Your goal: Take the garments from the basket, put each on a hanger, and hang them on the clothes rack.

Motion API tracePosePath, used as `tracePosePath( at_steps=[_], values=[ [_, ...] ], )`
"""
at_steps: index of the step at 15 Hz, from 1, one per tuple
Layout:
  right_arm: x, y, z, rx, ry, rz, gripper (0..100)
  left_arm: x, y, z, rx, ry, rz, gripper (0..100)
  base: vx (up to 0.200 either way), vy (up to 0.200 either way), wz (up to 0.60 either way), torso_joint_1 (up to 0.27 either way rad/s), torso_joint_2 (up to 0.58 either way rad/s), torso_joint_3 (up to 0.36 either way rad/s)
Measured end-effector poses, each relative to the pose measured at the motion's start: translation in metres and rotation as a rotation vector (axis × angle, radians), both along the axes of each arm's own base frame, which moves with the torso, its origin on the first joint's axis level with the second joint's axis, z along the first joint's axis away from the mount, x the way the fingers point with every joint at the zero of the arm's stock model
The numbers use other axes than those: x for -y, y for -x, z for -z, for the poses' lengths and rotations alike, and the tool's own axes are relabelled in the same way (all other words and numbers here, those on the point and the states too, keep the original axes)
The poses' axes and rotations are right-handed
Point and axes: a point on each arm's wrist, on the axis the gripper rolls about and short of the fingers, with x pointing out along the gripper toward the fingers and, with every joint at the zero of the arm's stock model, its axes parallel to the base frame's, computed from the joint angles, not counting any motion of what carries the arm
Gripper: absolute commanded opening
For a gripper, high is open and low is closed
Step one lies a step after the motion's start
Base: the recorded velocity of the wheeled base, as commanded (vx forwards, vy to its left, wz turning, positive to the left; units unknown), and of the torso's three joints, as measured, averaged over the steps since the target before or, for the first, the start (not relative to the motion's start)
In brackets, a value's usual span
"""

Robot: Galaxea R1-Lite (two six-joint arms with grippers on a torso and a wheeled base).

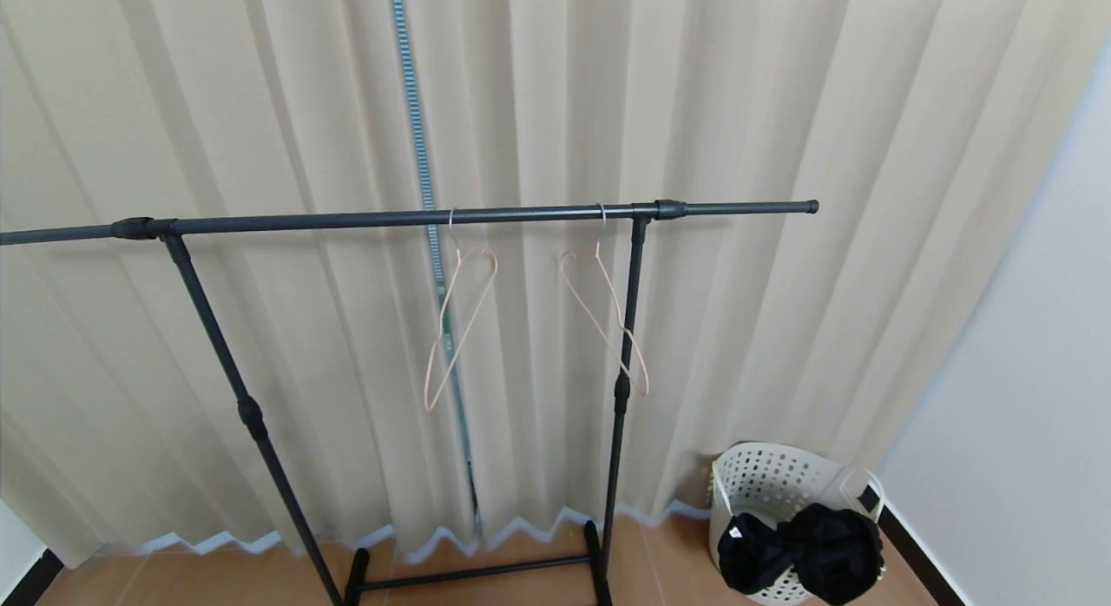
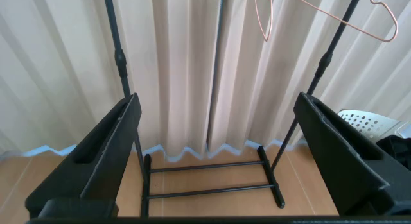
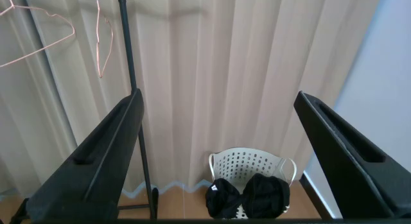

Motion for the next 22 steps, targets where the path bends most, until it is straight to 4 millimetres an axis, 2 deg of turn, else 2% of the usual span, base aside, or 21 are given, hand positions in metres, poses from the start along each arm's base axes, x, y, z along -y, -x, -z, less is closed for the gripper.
tracePosePath(
  at_steps=[22],
  values=[
    [-0.0003,0.0000,0.0002,-0.002,0.004,-0.014,100,0.0000,-0.0002,0.0005,-0.004,-0.009,0.002,100,0.000,0.000,0.00,0.000,0.00,0.000]
  ],
)
